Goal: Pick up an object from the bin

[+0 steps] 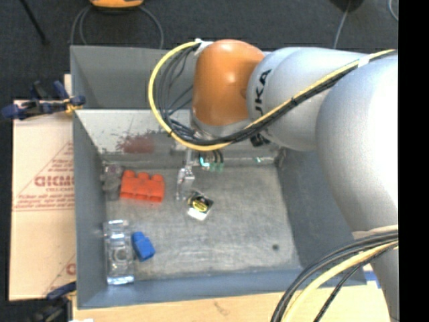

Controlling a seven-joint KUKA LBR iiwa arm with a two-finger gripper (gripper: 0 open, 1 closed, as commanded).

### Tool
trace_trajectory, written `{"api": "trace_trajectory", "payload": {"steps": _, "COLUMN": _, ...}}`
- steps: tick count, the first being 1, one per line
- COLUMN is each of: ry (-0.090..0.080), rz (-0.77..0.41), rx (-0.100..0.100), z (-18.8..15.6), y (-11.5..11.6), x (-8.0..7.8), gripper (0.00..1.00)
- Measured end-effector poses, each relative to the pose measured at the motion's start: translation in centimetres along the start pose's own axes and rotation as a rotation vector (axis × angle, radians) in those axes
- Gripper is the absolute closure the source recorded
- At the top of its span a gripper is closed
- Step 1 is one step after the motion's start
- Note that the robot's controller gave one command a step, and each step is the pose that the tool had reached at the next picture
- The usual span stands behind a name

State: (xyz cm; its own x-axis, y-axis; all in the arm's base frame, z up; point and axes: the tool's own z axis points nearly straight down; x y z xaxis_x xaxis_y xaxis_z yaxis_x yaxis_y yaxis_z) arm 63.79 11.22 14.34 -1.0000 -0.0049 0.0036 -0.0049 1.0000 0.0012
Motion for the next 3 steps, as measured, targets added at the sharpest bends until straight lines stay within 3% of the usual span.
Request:
{"api": "trace_trajectory", "payload": {"steps": 1, "ry": -0.01, "rz": -0.214, "rx": 0.002, "z": 7.0, "y": 4.3, "x": 0.3, "gripper": 0.0}}
{"api": "trace_trajectory", "payload": {"steps": 2, "ry": -0.022, "rz": -0.209, "rx": -0.002, "z": 6.7, "y": 4.3, "x": 0.1, "gripper": 1.0}}
{"api": "trace_trajectory", "payload": {"steps": 3, "ry": -0.015, "rz": -0.374, "rx": 0.003, "z": -10.9, "y": 0.8, "x": 6.0, "gripper": 1.0}}
